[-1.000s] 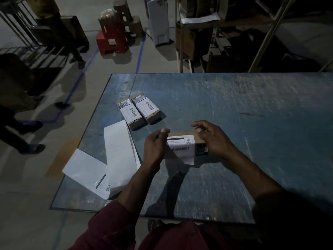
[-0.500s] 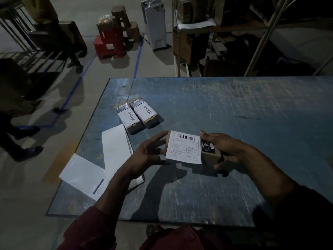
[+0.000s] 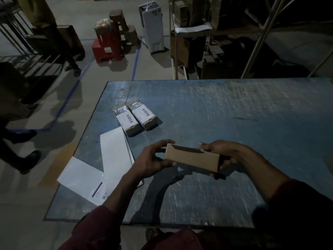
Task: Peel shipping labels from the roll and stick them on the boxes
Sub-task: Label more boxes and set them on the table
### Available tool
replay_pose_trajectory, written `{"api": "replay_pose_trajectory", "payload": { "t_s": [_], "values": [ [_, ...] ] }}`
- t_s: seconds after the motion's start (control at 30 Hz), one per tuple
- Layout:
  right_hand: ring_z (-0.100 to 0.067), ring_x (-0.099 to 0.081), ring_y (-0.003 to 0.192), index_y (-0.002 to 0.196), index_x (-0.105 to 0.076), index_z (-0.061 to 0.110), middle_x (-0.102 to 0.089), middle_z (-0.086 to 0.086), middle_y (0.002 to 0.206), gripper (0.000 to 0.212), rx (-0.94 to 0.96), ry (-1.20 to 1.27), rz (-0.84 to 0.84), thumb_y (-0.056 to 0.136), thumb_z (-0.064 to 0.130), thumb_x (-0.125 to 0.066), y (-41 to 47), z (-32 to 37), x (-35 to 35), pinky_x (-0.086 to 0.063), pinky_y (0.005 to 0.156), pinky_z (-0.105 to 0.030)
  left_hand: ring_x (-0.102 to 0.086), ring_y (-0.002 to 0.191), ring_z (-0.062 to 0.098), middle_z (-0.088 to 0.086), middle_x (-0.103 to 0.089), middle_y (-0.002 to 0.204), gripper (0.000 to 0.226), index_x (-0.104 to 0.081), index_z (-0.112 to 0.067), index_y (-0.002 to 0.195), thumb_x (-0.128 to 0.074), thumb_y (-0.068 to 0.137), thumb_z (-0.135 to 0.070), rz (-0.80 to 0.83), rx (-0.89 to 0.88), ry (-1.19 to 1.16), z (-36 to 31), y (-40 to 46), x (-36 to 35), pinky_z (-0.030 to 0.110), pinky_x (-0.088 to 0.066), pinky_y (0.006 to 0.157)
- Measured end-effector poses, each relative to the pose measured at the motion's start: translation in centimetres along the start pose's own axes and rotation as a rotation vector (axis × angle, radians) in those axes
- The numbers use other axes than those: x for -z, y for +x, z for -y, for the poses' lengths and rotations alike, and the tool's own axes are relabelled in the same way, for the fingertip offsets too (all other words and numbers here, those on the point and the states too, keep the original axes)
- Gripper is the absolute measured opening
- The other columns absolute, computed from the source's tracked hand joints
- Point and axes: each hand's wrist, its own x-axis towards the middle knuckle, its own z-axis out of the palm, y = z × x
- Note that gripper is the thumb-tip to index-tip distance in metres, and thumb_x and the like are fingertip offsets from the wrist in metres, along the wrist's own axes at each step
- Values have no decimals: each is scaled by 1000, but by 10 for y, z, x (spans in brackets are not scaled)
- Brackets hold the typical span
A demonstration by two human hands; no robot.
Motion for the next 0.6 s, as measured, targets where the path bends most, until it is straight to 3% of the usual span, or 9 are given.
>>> {"api": "replay_pose_trajectory", "payload": {
  "t_s": [0.07, 0.13, 0.27, 0.37, 0.47, 0.53, 0.6],
  "values": [
    [-33, -70, 86, 107, -73, 7, -72, -14, 98, 73, 86, -71, -143, 90, 75, -55, 1, -2, 3, -58, 62, -37, -67, 118, 8, -16, -68, 132, 68, -63, -38, 136, -94, 76, -37, -15, 12, 57, 5, -4, -5, 44, -65, 84],
    [-24, -68, 80, 99, -76, 7, -72, -10, 97, 57, 267, -24, -271, 100, 61, -55, 5, -6, 4, -52, 65, -33, -70, 111, 4, -16, -70, 130, 71, -63, -36, 139, -90, 75, -51, -39, 24, 120, 8, -8, -11, 43, -63, 88],
    [-16, -69, 103, 107, -76, 23, -73, 16, 102, 12, 546, 78, -218, 102, 24, -65, 6, -26, 2, -48, 73, -22, -71, 111, 10, -8, -72, 128, 81, -59, -36, 144, -85, 73, -64, -48, 93, 178, 16, -14, -24, 41, -59, 95],
    [-12, -63, 119, 126, -69, 28, -67, 20, 128, 39, 629, 12, -152, 90, 14, -69, 11, -42, -2, -49, 89, -28, -68, 114, 16, -7, -75, 122, 73, -63, -37, 139, -85, 75, -64, -75, 81, 183, 28, -16, -33, 43, -58, 94],
    [-5, -56, 131, 142, -53, 37, -59, 21, 142, 80, 726, -230, -176, 66, 43, -76, 15, -53, -7, -45, 107, -26, -53, 118, 20, -4, -69, 124, 85, -65, -32, 136, -74, 68, -82, -112, 99, 251, 35, -20, -40, 44, -52, 97],
    [-2, -54, 132, 146, -46, 41, -55, 22, 144, 92, 716, -337, -195, 63, 48, -85, 20, -58, -13, -42, 104, -12, -46, 119, 18, -9, -63, 122, 93, -63, -25, 136, -69, 63, -82, -122, 98, 273, 33, -22, -42, 39, -49, 96],
    [0, -53, 131, 147, -47, 40, -54, 22, 144, 94, 716, -331, -208, 67, 34, -95, 26, -59, -17, -39, 95, -1, -47, 121, 14, -23, -54, 119, 88, -61, -29, 137, -77, 63, -74, -147, 39, 235, 32, -22, -42, 30, -46, 96]
  ]
}}
